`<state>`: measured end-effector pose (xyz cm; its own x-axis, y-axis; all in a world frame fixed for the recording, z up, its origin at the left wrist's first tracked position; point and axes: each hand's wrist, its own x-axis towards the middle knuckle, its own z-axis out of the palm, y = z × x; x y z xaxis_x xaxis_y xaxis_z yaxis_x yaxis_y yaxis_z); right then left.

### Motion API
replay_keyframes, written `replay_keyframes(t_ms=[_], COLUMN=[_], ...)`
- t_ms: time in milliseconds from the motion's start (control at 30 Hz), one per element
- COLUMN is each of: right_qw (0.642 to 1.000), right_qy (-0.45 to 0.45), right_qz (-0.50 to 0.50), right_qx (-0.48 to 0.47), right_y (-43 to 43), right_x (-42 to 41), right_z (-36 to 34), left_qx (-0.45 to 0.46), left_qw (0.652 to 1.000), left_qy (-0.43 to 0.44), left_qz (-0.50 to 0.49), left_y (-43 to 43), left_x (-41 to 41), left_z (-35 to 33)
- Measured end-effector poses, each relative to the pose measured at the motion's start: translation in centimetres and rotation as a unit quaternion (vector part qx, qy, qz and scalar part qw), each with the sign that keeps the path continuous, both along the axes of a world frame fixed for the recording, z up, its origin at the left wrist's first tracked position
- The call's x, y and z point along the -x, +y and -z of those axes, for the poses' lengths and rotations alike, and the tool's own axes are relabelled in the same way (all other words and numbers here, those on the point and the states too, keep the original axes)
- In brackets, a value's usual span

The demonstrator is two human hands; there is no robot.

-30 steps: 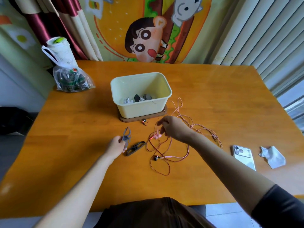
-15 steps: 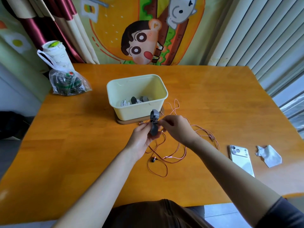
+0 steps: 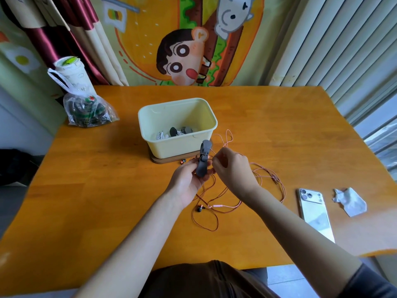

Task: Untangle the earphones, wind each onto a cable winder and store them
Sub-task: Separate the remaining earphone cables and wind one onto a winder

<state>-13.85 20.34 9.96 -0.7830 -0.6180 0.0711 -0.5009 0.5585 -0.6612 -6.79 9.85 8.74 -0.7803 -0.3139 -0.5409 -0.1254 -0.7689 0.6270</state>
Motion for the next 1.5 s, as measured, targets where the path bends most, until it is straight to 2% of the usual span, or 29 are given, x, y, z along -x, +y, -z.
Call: replay_keyframes(t_ms=[200, 333, 500, 733, 867, 1000, 1100, 1300, 1500], right_qw=[0.999, 0.999, 0.996, 0.993, 0.992, 0.995, 0.997, 0.997, 0.998], right_qy=[-0.001, -0.003, 0.010, 0.016, -0.008, -0.029, -0.010, 0.008, 0.009], right_qz=[0.018, 0.002, 0.012, 0.014, 0.011, 0.007, -0.025, -0.050, -0.055], right_qx=[0.027, 0.034, 0.086, 0.113, 0.125, 0.097, 0.068, 0.060, -0.004], right_y=[0.1, 0.2, 0.2, 0.2, 0.2, 0.4, 0.4, 0.3, 0.5], right_x=[0.1, 0.1, -0.2, -0.6, -0.8, -0.4, -0.3, -0.6, -0.1], right_z=[0.0, 0.1, -0.4, -0.6, -0.4, -0.3, -0.2, 0.4, 0.9], left_qx=[-0.007, 0.035, 0.085, 0.067, 0.093, 0.104, 0.097, 0.154, 0.038], left_qw=[1.000, 0.998, 0.994, 0.995, 0.992, 0.992, 0.994, 0.986, 0.999], left_qy=[0.018, 0.037, 0.055, 0.069, 0.084, 0.076, 0.052, 0.014, 0.036], left_qz=[0.016, 0.044, 0.042, 0.029, 0.025, 0.007, -0.003, 0.063, -0.012], left_y=[0.1, -0.1, 0.0, 0.6, 1.0, 0.8, 0.5, 0.6, 0.2], left_x=[0.0, -0.2, -0.6, -0.2, 0.1, 0.1, -0.1, -0.8, -0.4], left_z=[0.0, 0.3, 0.5, 0.5, 0.2, 0.4, 1.0, 2.0, 1.6])
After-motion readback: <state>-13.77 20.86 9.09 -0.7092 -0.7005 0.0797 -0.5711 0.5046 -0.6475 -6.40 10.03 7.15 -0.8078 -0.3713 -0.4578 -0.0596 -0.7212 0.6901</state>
